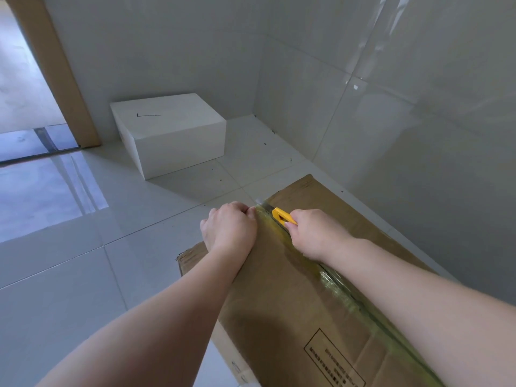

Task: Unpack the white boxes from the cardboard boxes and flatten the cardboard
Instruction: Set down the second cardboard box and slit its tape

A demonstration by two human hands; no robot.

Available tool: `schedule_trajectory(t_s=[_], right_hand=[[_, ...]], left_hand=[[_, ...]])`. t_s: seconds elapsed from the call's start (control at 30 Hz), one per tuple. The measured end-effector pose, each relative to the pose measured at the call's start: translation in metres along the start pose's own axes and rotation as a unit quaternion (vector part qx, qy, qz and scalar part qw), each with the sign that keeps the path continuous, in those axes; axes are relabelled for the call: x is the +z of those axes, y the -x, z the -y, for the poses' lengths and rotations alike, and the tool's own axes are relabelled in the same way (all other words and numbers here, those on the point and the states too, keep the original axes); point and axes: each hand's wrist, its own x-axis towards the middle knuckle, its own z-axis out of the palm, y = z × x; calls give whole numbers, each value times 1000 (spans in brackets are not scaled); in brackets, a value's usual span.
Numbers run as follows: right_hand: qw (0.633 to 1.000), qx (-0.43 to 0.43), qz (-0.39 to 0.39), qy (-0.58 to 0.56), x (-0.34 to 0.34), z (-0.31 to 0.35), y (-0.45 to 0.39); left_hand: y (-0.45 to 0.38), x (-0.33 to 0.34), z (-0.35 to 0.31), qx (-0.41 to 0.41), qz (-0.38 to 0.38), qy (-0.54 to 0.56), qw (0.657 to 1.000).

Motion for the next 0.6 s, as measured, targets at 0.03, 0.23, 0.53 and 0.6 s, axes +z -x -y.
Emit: schedule_trajectory(t_s=[0.03, 0.23, 0.53, 0.6], right_hand=[[1000, 1, 1, 0, 0, 3, -2], [1000, -1, -5, 22, 2, 7, -1], [1000, -1, -1, 21, 1, 13, -7], [1000, -1, -6, 24, 2, 12, -4]], left_hand=[[0, 0, 0, 1, -1, -2, 1000], [0, 0, 0, 6, -6, -2, 1000], [2, 2, 2, 12, -12, 12, 1000], [1, 2, 4, 12, -15, 15, 1000]])
